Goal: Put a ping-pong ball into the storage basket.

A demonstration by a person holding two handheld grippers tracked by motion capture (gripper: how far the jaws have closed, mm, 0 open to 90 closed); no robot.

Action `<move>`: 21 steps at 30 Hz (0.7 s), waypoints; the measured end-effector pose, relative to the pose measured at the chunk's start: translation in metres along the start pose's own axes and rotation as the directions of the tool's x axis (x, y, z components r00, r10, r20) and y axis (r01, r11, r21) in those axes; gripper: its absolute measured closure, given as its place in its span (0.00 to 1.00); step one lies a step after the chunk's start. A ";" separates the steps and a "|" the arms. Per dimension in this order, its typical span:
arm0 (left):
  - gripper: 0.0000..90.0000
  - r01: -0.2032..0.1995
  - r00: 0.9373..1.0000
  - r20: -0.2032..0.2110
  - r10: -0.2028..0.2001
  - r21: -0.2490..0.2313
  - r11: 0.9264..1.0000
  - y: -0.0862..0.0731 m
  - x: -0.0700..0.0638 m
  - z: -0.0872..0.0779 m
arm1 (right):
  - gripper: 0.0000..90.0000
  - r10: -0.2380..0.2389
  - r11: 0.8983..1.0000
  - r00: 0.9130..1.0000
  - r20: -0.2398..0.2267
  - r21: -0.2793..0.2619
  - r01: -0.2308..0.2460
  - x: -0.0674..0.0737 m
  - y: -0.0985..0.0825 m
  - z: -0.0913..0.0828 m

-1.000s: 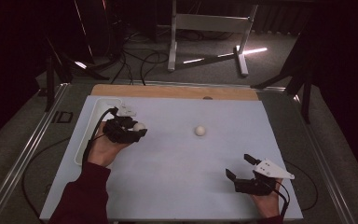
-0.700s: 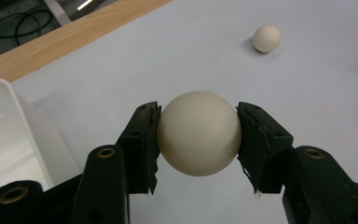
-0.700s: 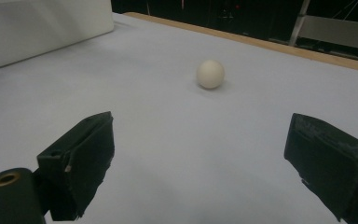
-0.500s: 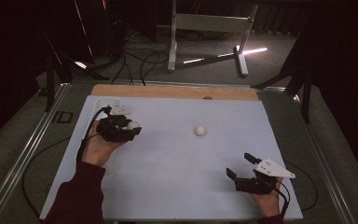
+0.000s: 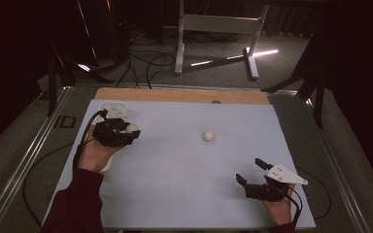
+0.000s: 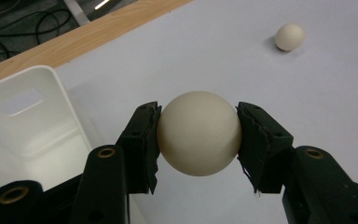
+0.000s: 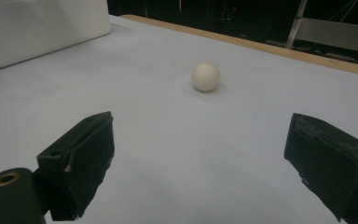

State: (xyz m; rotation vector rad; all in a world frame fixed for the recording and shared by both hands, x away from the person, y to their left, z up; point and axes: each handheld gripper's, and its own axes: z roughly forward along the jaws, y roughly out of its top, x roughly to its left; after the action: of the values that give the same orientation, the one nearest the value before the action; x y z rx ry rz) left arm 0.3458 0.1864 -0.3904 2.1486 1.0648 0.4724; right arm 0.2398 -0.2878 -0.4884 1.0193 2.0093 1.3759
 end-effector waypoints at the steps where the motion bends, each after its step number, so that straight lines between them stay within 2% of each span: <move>1: 0.57 0.001 1.000 -0.002 -0.001 0.001 1.000 0.000 0.001 -0.001 | 0.09 0.001 1.000 1.000 0.001 -0.002 -0.001 0.000 0.000 0.000; 21: 0.57 0.021 0.999 -0.044 -0.021 -0.003 1.000 -0.008 0.017 -0.013 | 0.09 0.001 1.000 1.000 0.005 -0.005 -0.001 0.001 0.000 -0.001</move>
State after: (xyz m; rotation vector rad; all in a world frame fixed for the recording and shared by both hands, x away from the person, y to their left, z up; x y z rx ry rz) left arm 0.3443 0.2085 -0.3867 2.1310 1.1095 0.5130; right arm 0.2385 -0.2874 -0.4883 1.0208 2.0008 1.3767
